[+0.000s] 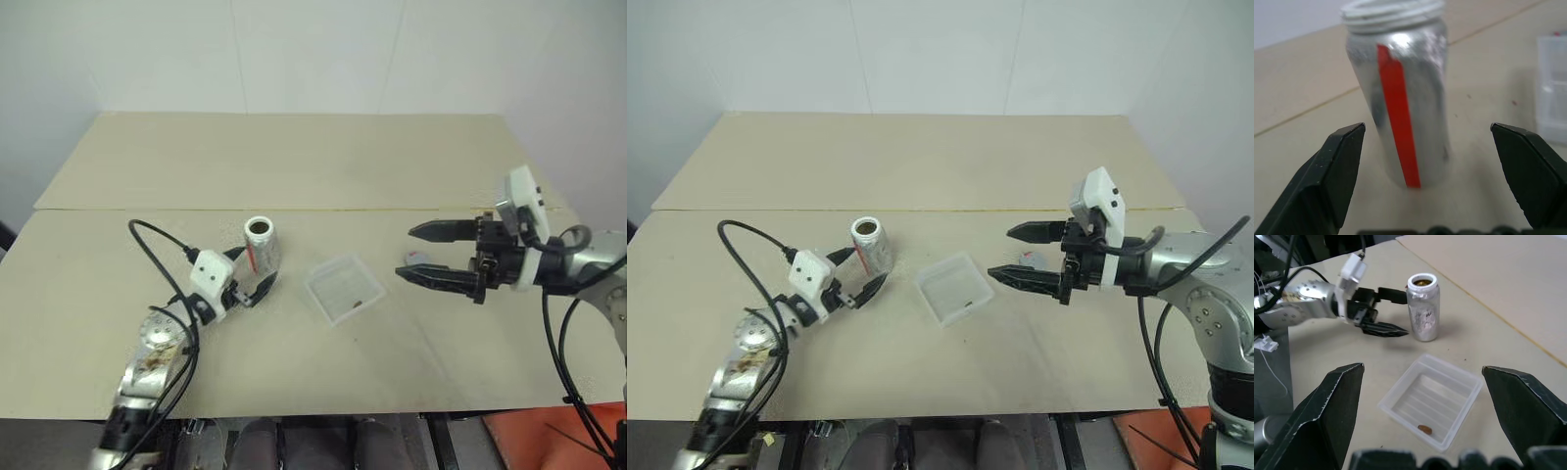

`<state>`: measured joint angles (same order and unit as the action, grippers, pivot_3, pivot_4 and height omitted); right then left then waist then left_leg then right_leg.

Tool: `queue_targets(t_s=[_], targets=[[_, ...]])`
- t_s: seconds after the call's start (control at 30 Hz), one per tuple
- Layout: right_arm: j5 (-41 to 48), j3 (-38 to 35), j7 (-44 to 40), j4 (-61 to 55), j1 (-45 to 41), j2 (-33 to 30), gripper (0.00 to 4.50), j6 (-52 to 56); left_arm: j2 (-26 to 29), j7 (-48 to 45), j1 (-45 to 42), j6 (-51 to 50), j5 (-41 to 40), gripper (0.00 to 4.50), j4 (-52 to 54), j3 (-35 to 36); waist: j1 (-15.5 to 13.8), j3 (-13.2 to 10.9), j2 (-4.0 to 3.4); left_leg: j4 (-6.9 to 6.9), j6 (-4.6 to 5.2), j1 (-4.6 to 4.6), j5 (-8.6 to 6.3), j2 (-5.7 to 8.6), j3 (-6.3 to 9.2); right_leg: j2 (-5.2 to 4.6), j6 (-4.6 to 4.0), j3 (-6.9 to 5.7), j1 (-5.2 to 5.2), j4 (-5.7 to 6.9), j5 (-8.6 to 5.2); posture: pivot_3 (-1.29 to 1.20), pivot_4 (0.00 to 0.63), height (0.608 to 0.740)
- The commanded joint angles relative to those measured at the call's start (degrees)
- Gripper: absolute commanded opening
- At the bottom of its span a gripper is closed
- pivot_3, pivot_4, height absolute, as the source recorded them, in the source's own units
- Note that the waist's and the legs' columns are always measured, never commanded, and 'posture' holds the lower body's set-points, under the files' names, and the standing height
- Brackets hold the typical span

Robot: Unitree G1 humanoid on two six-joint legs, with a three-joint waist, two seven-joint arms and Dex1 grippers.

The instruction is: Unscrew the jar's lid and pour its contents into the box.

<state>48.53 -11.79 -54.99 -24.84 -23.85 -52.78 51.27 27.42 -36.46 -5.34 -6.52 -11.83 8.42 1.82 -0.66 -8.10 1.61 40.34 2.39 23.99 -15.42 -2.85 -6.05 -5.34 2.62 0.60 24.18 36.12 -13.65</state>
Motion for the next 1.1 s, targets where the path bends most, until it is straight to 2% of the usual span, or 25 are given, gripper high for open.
queue_targets(t_s=[0.03,0.2,0.33,0.5,0.57,0.7,1.1], targets=[[0.5,-2.0,-0.4,-1.9,0.3,-1.0,4.5,-1.5,3.9,-3.4,2.4,-1.7,-3.9,4.47,7.2,3.8,0.0,0.0,0.0,0.0,0.0,-0.02,0.0,-0.01,-0.03,-0.01,0.0,0.01,0.01,-0.05,0.0,0.0,0.15,0.74],[0.5,-3.4,-1.5,-2.5,3.1,-1.9,4.5,-2.4,14.3,-12.7,4.1,-7.5,-14.5,4.47,11.1,13.1,0.0,0.0,0.0,-0.1,0.02,-0.19,-0.02,-0.02,-0.1,-0.04,-0.05,0.04,-0.03,-0.07,-0.03,0.0,0.15,0.74],[-1.6,-5.1,-3.4,-2.6,6.9,-1.9,4.5,-6.7,26.0,-28.1,-1.1,-15.0,-26.5,4.47,6.4,19.0,-0.1,0.0,0.01,-0.12,0.02,-0.22,-0.02,0.0,-0.17,-0.05,-0.06,0.01,-0.04,-0.07,-0.04,0.0,0.15,0.74],[-2.0,-6.6,-3.1,-3.8,9.4,-1.8,4.5,-8.6,32.7,-42.1,-4.7,-14.8,-30.0,4.47,0.1,20.1,0.2,0.0,-0.02,-0.31,-0.02,-0.36,0.0,0.01,-0.33,-0.01,-0.05,0.1,-0.03,-0.12,-0.07,0.0,0.15,0.74],[-1.9,-7.2,-2.6,-4.3,10.2,-1.7,4.5,-8.7,34.0,-46.2,-5.3,-12.6,-28.6,4.47,-2.2,19.5,0.4,0.0,-0.02,-0.42,-0.16,-0.37,0.08,0.0,-0.48,0.03,-0.1,0.12,0.02,-0.12,-0.1,0.0,0.15,0.74],[-2.0,-7.8,-1.8,-5.1,11.3,-1.8,4.5,-8.9,33.6,-47.9,-7.6,-11.3,-27.2,4.47,-5.0,18.1,0.2,0.0,-0.01,-0.45,-0.19,-0.4,0.1,0.0,-0.6,0.05,-0.17,0.09,0.0,-0.09,-0.13,0.0,0.15,0.74],[-5.1,-5.8,-2.9,-6.6,13.1,-2.8,4.5,-12.3,31.5,-48.8,-10.5,-12.2,-27.2,4.47,-5.9,16.4,0.1,0.0,-0.01,-0.44,-0.18,-0.41,0.09,0.0,-0.6,0.05,-0.17,0.12,-0.01,-0.08,-0.13,0.0,0.15,0.74]])
